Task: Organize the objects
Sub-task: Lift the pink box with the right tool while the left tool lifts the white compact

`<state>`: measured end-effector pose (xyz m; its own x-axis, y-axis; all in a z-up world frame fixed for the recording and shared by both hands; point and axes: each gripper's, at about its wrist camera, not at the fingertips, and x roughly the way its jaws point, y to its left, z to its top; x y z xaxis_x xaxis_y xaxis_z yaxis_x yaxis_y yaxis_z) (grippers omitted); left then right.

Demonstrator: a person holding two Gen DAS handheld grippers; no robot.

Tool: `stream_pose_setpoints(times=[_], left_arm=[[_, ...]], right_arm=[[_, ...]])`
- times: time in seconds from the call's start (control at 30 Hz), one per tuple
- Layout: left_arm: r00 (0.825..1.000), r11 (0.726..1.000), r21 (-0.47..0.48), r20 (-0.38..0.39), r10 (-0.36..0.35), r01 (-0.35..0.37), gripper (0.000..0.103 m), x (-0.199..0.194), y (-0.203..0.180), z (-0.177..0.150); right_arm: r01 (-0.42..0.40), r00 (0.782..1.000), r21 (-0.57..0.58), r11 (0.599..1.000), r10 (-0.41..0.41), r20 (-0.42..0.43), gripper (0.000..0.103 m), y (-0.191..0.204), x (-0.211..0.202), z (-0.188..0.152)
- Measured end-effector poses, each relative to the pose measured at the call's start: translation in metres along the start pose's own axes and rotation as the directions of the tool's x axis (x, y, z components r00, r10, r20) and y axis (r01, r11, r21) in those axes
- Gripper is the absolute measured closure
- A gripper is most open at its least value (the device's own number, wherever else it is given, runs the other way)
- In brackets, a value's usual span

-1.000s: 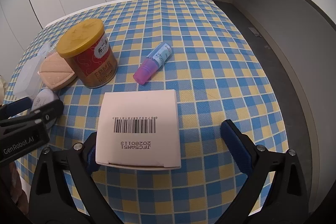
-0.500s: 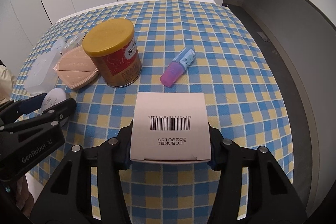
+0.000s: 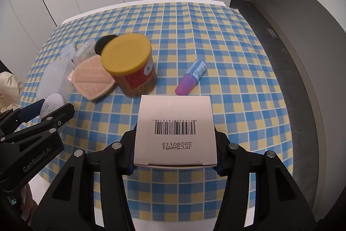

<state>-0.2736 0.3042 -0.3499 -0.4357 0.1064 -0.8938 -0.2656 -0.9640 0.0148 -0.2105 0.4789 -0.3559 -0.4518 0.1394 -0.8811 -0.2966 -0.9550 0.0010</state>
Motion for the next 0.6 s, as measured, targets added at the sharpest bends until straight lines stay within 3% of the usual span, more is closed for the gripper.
stream_pose_setpoints(times=[0.27,0.6], left_arm=[[0.999,0.998,-0.039,-0.024,0.049,-0.05,0.045,-0.032,0.012,0.022],[0.997,0.995,-0.072,0.025,0.072,-0.07,0.045,-0.101,0.023,0.072]], right_arm=[[0.0,1.0,0.019,1.0,0.001,-0.025,0.049,0.001,-0.024,0.017],[0.018,1.0,0.029,0.999,-0.017,-0.024,0.049,-0.001,-0.078,0.046]])
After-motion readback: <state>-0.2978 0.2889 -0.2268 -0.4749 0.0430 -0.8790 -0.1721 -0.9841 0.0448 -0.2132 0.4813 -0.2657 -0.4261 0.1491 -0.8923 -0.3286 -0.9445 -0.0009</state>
